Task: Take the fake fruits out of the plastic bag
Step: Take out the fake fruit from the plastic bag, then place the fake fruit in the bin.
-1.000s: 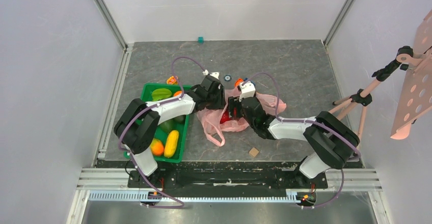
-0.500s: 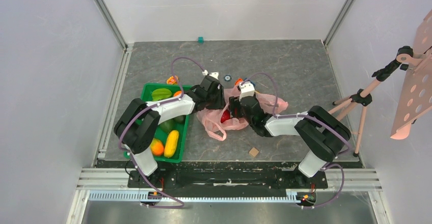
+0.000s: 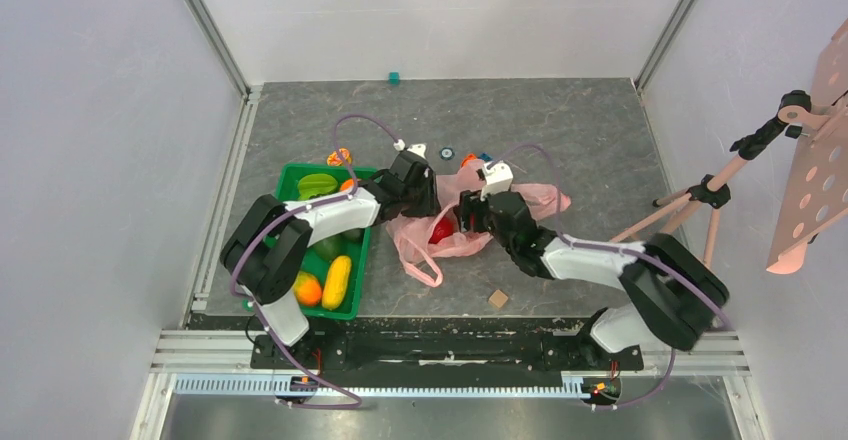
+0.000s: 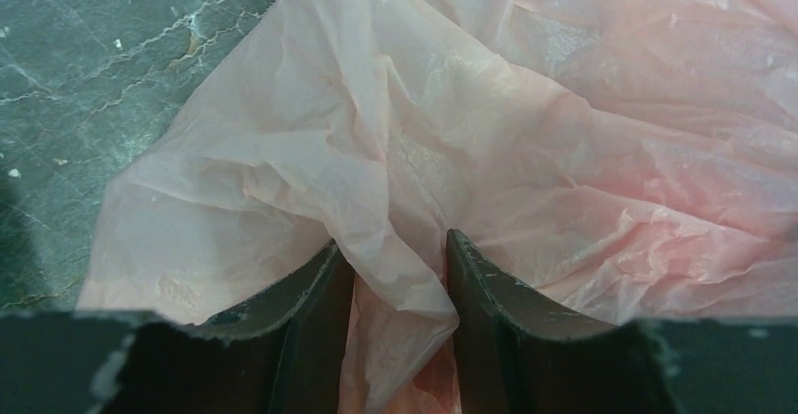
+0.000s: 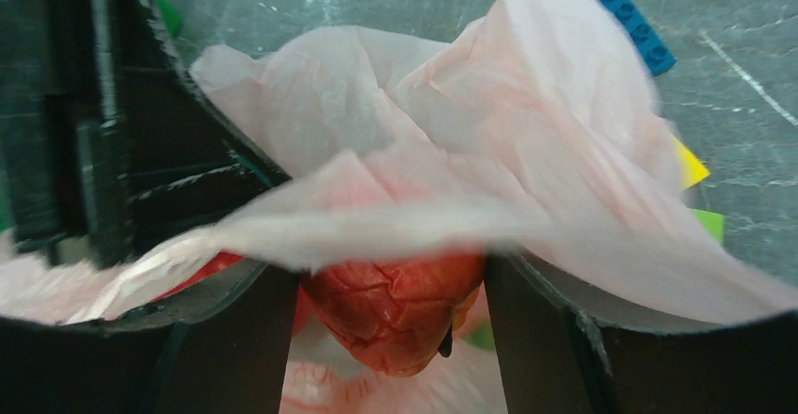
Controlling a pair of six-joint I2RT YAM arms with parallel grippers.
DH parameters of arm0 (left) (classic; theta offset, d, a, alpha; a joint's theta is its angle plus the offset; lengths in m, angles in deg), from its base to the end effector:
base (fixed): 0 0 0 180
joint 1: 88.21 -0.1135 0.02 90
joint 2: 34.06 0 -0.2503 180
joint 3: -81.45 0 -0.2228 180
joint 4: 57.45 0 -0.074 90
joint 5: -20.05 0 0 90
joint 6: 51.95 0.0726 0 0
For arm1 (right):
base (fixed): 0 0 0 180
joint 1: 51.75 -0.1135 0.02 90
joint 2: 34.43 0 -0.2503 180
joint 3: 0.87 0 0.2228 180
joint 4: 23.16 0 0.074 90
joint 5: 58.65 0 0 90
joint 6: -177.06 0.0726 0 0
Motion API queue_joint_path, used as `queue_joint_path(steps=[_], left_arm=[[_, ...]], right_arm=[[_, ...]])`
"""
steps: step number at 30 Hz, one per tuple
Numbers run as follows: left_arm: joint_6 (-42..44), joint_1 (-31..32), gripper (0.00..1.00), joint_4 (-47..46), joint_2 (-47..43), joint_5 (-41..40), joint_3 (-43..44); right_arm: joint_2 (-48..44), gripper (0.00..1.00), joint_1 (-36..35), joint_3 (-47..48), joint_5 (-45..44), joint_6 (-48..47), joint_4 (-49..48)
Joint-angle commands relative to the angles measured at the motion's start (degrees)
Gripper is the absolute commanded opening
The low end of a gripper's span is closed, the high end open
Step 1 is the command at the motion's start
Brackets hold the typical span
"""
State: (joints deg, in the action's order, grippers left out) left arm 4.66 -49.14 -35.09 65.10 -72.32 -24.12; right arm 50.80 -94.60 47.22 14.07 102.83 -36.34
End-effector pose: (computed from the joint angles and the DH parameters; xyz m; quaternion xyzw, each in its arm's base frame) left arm 0.2829 -0.2258 0.1601 0.0385 0.9297 -0.2006 0.3064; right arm 0.2403 0.1935 0.1702 -0.1145 0.8251 0.1539 0.5314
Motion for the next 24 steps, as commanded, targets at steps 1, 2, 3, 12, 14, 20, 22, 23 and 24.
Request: queue_joint_path(steps=[1, 2, 3, 12, 14, 20, 22, 23, 24], left_arm=[[1.4, -0.5, 0.48, -0.6, -3.4, -0.4, -0.7], [1.3, -0.5, 0.48, -0.4, -3.7, -0.3, -0.7], [1.3, -0.5, 0.48, -0.4, -4.1, -0.3, -0.8], [0.4, -0.5, 0.59, 1.3, -9.2, 1.1, -1.0], [0.2, -0.5, 0.67, 1.8, -10.8, 2.0, -1.0], [-0.6, -0.7, 0.84, 4.7, -16.5, 3.4, -0.5], [-0.6, -1.0, 0.93, 6.5, -19.0, 3.2, 0.1], [-0.5, -1.2, 0.95, 7.6, -20.4, 2.8, 0.6], [-0.3, -1.3, 0.97, 9.0, -21.5, 2.6, 1.0]], right_arm=[[-10.0, 0.49, 0.3, -3.7, 3.1, -0.9, 1.6], [-12.7, 0.49, 0.3, -5.0, 4.2, -0.8, 2.0], [-14.8, 0.49, 0.3, -5.9, 5.4, -0.7, 2.8], [-31.5, 0.48, 0.3, -11.5, 27.7, -1.2, 5.1], [-33.5, 0.48, 0.2, -12.7, 32.6, -0.7, 2.7], [-33.9, 0.47, -2.6, -11.9, 43.8, 0.7, -3.5], [-32.6, 0.47, -5.6, -9.9, 43.9, -1.2, -2.6], [-31.8, 0.47, -7.3, -8.8, 43.2, -2.6, -1.2], [-30.7, 0.47, -9.4, -7.3, 41.9, -4.2, 0.3]])
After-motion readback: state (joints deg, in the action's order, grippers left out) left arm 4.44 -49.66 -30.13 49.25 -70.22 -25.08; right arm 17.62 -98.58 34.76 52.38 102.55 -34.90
